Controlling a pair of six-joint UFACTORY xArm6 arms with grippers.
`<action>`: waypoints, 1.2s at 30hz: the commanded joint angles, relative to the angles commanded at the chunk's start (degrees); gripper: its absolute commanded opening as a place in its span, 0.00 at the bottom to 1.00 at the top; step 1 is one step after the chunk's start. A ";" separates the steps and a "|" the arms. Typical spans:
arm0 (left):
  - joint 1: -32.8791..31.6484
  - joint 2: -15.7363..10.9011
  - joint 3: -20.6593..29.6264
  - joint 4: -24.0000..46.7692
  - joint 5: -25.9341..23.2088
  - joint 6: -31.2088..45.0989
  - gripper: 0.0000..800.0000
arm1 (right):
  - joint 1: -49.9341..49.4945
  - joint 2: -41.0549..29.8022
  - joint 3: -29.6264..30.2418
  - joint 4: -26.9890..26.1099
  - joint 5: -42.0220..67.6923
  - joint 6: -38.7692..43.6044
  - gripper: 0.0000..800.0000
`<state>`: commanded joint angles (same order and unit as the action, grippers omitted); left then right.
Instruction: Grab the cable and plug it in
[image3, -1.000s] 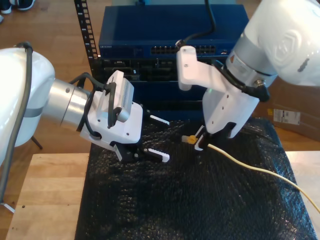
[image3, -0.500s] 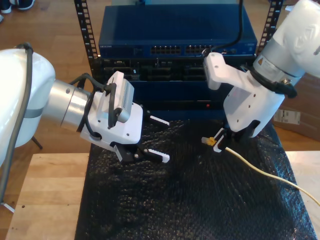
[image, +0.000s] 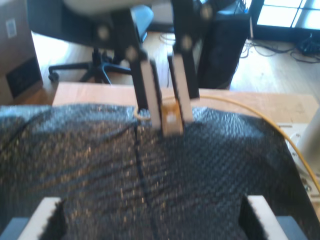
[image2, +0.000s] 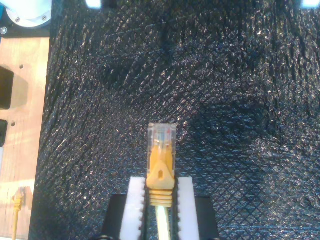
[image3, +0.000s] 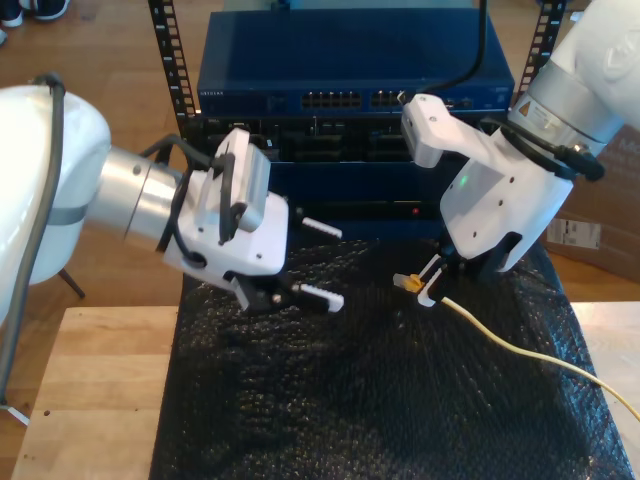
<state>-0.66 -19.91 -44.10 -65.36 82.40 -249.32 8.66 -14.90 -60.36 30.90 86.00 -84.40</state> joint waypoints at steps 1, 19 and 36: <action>-0.70 0.00 -0.09 -0.26 -0.09 -0.09 1.00 | 0.00 -0.18 0.00 0.00 0.00 0.00 0.01; -2.37 0.62 0.00 -0.88 0.97 -5.63 0.91 | 0.44 -4.22 0.35 -0.53 -0.53 0.26 0.01; -2.20 0.62 0.26 -0.88 0.97 -5.45 0.89 | 4.92 -0.26 0.97 0.09 -5.71 0.44 0.01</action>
<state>-2.86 -19.30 -43.84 -66.24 83.36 -254.77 13.58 -15.16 -59.40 30.99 80.29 -83.96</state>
